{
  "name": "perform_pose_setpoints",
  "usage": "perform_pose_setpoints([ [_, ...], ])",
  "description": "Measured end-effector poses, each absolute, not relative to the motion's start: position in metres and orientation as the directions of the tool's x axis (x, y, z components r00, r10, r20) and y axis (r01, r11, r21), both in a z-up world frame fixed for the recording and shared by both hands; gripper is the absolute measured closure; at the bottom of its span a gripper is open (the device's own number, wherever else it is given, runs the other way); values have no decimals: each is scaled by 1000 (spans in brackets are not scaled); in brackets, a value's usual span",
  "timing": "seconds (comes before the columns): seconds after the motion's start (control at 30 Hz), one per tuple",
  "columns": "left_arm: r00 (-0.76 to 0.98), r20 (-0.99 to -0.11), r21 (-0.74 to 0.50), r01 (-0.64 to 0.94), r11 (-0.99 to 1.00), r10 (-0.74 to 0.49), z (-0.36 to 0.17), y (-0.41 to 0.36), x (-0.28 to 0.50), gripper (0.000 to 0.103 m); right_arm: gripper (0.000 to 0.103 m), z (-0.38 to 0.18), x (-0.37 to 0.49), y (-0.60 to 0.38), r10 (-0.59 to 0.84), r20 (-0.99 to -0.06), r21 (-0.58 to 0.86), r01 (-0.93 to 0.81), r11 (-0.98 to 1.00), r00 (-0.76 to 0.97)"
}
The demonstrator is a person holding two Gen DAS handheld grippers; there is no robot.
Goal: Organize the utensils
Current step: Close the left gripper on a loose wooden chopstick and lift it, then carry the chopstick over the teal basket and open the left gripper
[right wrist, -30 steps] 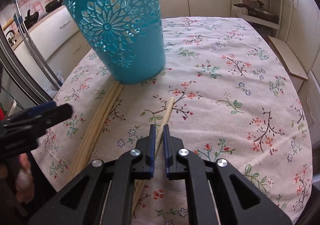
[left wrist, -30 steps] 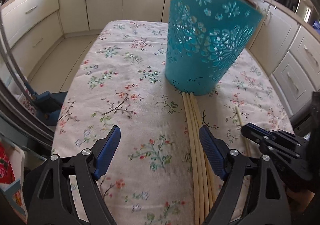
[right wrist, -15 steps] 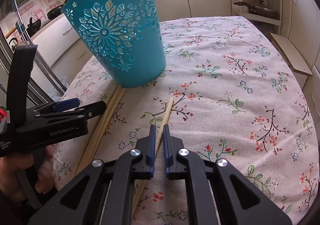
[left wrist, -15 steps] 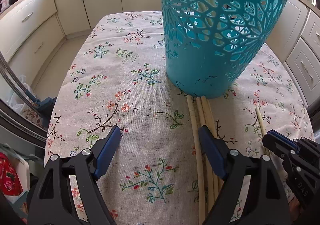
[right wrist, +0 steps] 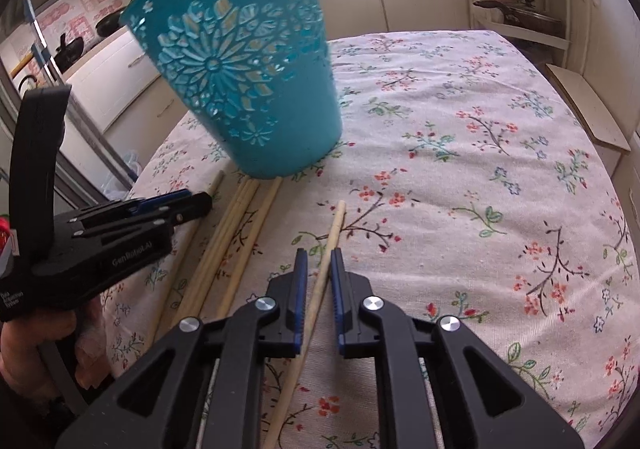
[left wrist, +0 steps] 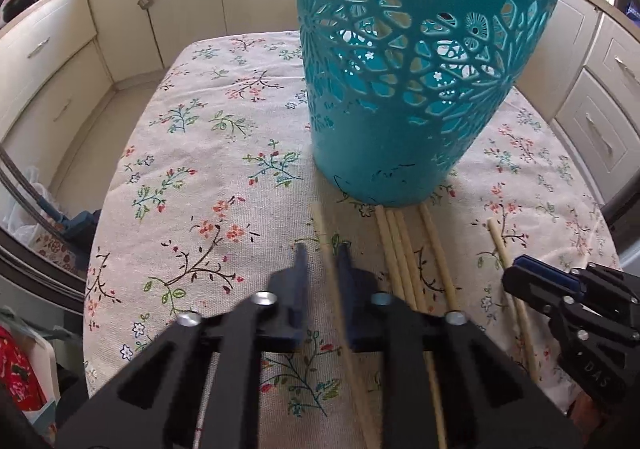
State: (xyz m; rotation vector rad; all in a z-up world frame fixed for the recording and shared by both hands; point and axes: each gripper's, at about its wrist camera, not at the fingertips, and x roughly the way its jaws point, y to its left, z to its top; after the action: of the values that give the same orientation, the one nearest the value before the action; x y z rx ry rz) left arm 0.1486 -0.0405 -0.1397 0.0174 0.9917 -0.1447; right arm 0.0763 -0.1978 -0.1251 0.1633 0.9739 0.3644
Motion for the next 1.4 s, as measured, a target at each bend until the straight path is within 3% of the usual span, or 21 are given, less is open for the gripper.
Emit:
perform_pose_setpoints([
  [0.23,481,-868,-19,209,978,-120,-140,-44,153,95,91,-125,82,-197,361,-787,282,-229,932,500],
  [0.57,528,-815,-165,183,969,-239,-108,-20,116,98,96,-128,76,-200,366,-763,284,-232,930,533],
  [1.0,799,-450,-361,246,900,-399,27,19,57,98,96,-129,69,-194,348,-751,256,-239,937,561],
  [1.17,864,-306,-368,279,887,-399,68,18,55,98,96,-128,70,-196,353,-749,261,-240,935,561],
  [1.4,921,-171,-349,277,895,-351,97,5,63,98,96,-128,71,-197,359,-747,270,-239,933,559],
])
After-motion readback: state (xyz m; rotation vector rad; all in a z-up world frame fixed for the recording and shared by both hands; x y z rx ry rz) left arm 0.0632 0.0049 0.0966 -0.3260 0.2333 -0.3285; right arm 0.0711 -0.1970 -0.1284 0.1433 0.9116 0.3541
